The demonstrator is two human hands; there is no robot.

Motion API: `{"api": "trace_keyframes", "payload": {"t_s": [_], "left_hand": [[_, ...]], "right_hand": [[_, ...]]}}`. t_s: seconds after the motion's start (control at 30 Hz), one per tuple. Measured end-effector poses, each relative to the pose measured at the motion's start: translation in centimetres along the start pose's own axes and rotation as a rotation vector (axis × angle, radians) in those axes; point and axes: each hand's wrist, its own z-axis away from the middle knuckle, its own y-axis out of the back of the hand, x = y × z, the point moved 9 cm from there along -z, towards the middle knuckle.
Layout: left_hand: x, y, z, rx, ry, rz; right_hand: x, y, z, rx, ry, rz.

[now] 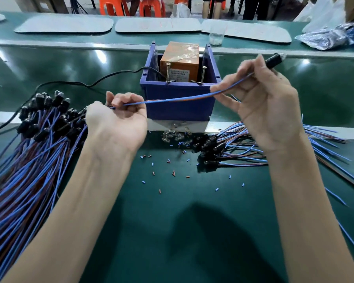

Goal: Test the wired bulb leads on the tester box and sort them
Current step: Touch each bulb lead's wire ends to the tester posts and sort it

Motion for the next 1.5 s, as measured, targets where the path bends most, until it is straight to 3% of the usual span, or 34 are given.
{"api": "trace_keyframes", "payload": {"t_s": [0.23,0.43,0.53,0.7,0.9,1.27,1.5], "left_hand": [[1.1,-1.3,0.3,-0.135,-0.101,-0.160],[1.8,-1.6,0.1,-0.178,-0.160,-0.305],[0.3,-1.9,0.2,-0.244,-0.127,-0.562],[-5.7,-1.5,2.0,-0.498,0.005,-1.193],[-9.2,-0.4,3.5,-0.733,0.070,-1.618],[-9.8,0.3,3.6,-0.843,0.068,-1.886],[-8.6,-0.8,3.1,-0.780,-0.014,-1.741]], "right_hand": [[-0.5,1.2,0.2,0.189,-0.004,-0.258],[-0.1,3.4,0.5,0.399,-0.055,-0.068],[-0.4,4.2,0.7,0.442,-0.019,0.063],[-0.7,3.6,0.5,0.297,0.005,0.304],[0.8,2.5,0.3,0.202,-0.118,0.378],[1.0,1.5,0.4,0.117,-0.143,0.509],[1.0,1.3,0.4,0.113,-0.161,0.573]]}}
